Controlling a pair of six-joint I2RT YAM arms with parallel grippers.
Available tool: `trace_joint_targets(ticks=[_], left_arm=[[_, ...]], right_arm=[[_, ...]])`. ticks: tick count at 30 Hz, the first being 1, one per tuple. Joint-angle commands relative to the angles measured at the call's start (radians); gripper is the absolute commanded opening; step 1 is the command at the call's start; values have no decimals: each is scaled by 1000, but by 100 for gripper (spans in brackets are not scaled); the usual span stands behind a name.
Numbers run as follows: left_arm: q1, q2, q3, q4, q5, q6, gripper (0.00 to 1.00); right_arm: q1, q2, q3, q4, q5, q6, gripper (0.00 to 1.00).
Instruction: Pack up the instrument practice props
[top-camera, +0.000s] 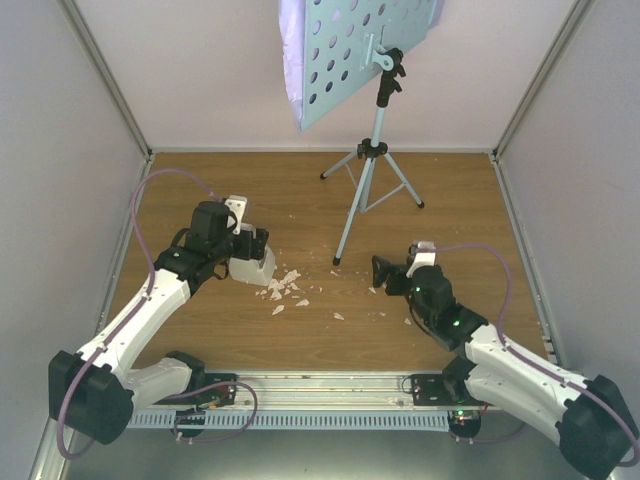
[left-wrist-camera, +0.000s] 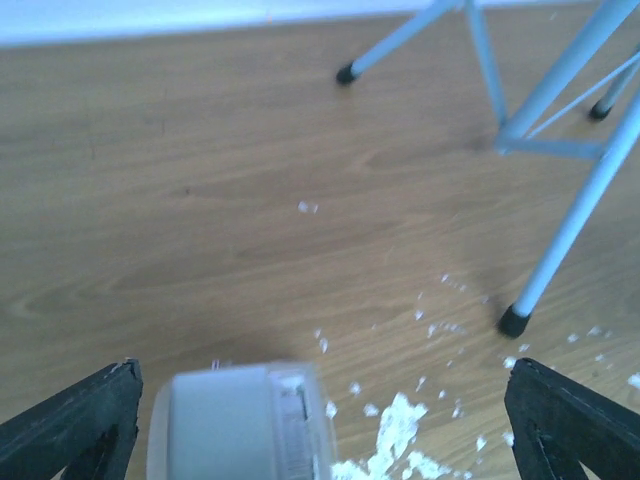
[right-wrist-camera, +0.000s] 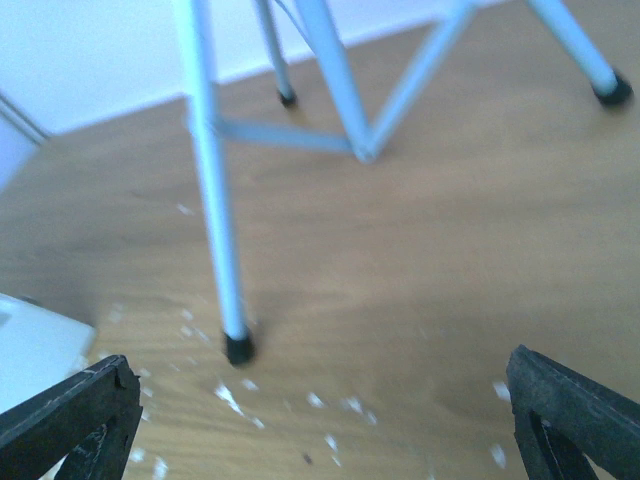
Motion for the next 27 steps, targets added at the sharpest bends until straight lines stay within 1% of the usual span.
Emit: trace_joint_targets(ticks=[1,3,5,8,10,12,16,18,20,23,26,27], left_arm=[[8,-59,118,39,52,25,99],[7,-68,173,27,53,42,99],[7,-72,227,20,56,60,99],[9,-76,296,31,97,68,99],[9,-92,298,67,135,80,99],[9,-122,271,111,131,112,99],[11,-151,215,144,1,163,99],[16,-156,204,146,-6,175,99],[18,-163,183,165,27,196,99],[22,-158,142,198,31,208,99],[32,-143,121,207,56,193,99],[35,-142,116,213,76,190,99]], right_arm=[[-23,2,140,-4,-26,-140,100],[-63,64,266,-34,-72,-179,100],[-143,141,373,-55,-144,-216,99],[-273,253,507,-29,-307,-238,97],[-348,336,590,6,-431,-231,93],[-391,422,665,69,-546,-239,90],[-416,585,797,180,-699,-289,88],[-420,652,858,208,-722,-305,87],[-419,707,915,221,-718,-328,84],[-420,780,980,240,-672,-375,75],[-420,820,1001,267,-625,-431,70],[-420,826,1001,278,-625,-452,66]])
